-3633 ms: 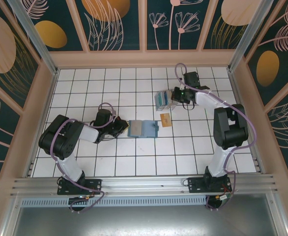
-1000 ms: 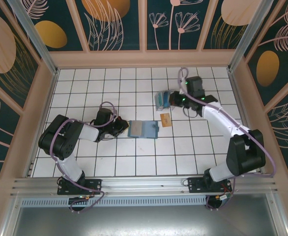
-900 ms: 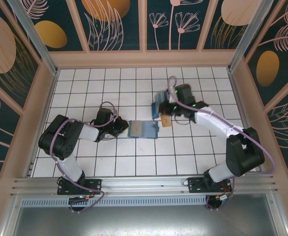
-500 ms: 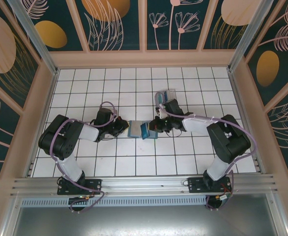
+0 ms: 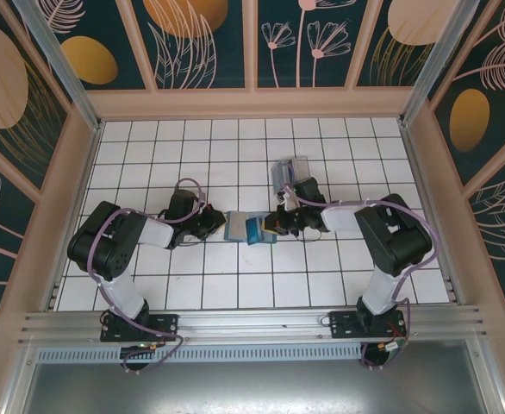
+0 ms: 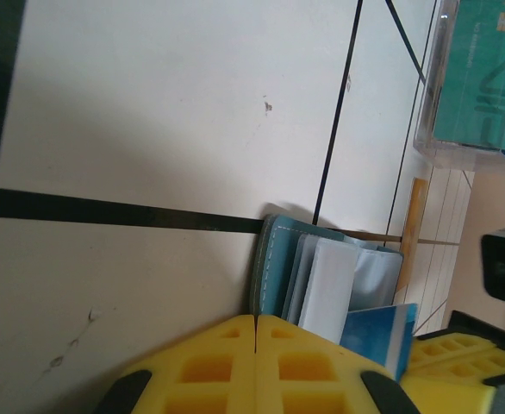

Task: Put the credit cards into the card holder
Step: Insert the credit card into the card slot.

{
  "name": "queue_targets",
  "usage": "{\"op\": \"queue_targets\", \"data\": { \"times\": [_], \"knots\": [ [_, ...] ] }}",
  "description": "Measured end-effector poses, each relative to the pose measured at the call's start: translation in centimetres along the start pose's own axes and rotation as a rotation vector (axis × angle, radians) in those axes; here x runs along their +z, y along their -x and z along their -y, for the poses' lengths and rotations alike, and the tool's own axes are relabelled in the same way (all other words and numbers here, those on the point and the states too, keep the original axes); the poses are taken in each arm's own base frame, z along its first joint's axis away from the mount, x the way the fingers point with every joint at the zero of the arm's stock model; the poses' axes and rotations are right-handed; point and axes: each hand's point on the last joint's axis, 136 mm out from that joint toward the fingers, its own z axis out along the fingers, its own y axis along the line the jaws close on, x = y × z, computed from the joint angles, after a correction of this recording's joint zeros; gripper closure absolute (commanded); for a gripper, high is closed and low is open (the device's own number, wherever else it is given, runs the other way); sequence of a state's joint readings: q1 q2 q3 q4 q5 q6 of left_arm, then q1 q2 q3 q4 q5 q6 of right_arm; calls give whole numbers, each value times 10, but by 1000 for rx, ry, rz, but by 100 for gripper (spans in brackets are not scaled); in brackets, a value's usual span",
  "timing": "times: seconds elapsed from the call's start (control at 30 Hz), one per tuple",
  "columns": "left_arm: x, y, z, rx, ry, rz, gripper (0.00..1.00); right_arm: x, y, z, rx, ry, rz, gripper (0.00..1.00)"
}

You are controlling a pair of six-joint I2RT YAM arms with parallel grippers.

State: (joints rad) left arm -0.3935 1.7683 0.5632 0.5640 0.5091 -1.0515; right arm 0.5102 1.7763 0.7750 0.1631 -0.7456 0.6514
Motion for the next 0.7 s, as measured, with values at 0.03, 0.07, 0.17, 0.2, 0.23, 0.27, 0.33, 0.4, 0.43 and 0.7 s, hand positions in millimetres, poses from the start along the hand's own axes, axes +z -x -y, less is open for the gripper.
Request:
{"op": "queue_targets", "data": {
  "times": [0.03,0.07,0.17,0.2,0.23,0.27,0.33,0.4,0.43,0.7],
  "knots": [
    [0,0,0,0,0,0,100,2,-1,1,9,4,-7,100],
    [0,0,0,0,0,0,100,3,-2,2,15,7,-12,100],
    [0,0,0,0,0,0,100,4,-1,1,18,17,-10,100],
    [0,0,0,0,0,0,100,4,0,1,21,19,-8,100],
    [0,0,0,0,0,0,100,5,1,1,24,22,-6,100],
    [0,0,0,0,-1,-1,100,6,2,1,28,23,-4,100],
    [0,0,0,0,-1,-2,100,7,4,2,39,24,4,100],
    [0,0,0,0,-1,-2,100,8,7,2,47,27,14,100],
    [0,0,0,0,-1,-2,100,9,9,2,51,29,23,100],
    [0,0,0,1,0,0,100,10,16,4,81,40,97,100]
  ]
}}
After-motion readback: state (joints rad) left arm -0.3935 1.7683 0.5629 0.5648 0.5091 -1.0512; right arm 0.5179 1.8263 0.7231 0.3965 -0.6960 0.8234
